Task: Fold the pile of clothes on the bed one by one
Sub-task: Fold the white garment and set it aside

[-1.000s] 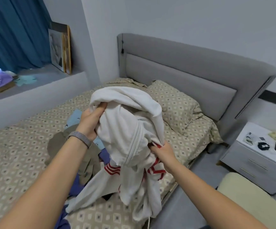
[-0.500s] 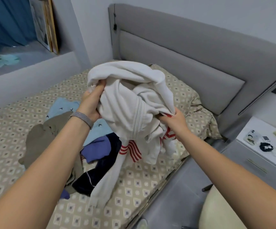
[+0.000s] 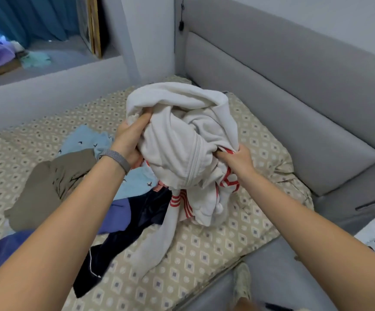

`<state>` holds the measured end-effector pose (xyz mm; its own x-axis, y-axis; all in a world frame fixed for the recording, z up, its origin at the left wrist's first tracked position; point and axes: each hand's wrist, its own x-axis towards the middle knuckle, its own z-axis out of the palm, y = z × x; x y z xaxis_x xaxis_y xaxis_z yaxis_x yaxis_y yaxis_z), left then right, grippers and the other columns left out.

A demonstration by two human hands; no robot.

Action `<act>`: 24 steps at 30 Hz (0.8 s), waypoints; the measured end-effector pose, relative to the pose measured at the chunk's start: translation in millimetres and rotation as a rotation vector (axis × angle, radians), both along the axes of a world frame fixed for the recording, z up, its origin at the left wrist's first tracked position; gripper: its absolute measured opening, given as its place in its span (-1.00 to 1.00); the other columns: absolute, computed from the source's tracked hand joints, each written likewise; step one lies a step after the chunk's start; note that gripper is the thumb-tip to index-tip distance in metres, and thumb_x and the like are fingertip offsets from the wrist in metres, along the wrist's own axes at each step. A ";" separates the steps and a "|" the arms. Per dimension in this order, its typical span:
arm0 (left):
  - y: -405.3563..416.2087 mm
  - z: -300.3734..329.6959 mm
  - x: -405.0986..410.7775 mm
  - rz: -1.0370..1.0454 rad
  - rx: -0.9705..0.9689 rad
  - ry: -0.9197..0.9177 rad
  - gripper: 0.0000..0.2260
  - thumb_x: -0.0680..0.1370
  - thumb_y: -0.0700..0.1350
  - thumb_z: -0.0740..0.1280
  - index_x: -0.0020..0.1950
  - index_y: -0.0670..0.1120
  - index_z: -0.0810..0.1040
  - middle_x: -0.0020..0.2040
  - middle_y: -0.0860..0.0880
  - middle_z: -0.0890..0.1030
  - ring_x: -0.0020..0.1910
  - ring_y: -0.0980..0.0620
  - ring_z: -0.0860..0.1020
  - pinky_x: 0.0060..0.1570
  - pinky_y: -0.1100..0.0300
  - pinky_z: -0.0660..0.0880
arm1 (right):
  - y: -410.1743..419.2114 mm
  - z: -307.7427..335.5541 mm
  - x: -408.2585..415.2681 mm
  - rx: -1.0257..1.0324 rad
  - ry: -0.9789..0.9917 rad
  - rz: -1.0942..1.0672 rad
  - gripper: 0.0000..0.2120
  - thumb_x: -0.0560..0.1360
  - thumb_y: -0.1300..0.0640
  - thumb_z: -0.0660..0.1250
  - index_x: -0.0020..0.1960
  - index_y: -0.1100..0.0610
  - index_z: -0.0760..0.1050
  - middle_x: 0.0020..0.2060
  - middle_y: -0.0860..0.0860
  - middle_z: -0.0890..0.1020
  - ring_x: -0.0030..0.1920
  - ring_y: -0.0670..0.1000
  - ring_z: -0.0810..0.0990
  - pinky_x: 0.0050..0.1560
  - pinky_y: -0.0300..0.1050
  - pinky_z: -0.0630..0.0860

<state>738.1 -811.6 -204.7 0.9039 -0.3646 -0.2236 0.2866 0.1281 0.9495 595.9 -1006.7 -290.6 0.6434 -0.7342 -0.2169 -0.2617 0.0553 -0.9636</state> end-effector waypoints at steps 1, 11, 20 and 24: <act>-10.4 -5.5 3.9 0.040 0.013 0.025 -0.85 0.52 0.01 0.41 0.04 0.00 0.60 -0.13 0.08 0.71 -0.17 0.16 0.67 -0.31 0.25 0.57 | -15.0 -8.4 11.0 0.007 0.013 0.052 -0.57 0.30 0.10 0.53 0.15 0.07 0.59 -0.03 -0.04 0.70 -0.01 -0.02 0.67 0.09 0.03 0.61; -71.5 -87.3 -10.1 0.409 0.059 0.126 -0.76 0.54 -0.10 0.39 0.20 -0.06 0.58 0.12 -0.04 0.66 0.12 0.03 0.61 0.12 0.07 0.53 | -107.2 -55.3 72.0 0.077 0.097 0.418 -0.61 0.44 0.15 0.48 0.25 0.10 0.54 0.09 -0.02 0.63 -0.06 -0.11 0.58 -0.13 -0.39 0.48; -86.4 -196.3 -48.3 0.424 0.176 0.271 -0.65 0.46 -0.06 0.44 0.24 -0.05 0.57 0.13 -0.02 0.66 0.15 -0.02 0.60 0.16 0.02 0.51 | -133.5 -172.6 52.6 0.075 0.189 0.513 -0.53 0.37 0.17 0.54 0.25 0.14 0.54 0.09 -0.01 0.64 0.13 0.01 0.59 0.08 -0.20 0.45; -81.9 -272.8 -59.4 0.440 0.139 0.315 -0.61 0.46 -0.05 0.44 0.28 -0.07 0.56 0.14 -0.04 0.66 0.16 -0.03 0.60 0.17 0.03 0.50 | -134.4 -239.8 48.8 0.033 0.183 0.524 -0.61 0.39 0.17 0.53 0.13 -0.03 0.47 -0.06 -0.23 0.57 0.01 -0.10 0.58 -0.13 -0.42 0.43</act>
<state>678.7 -893.6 -477.5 0.8457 0.0839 -0.5271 0.5075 0.1793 0.8428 644.7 -1141.1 -530.4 0.8703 -0.3175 -0.3767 -0.4252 -0.0982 -0.8997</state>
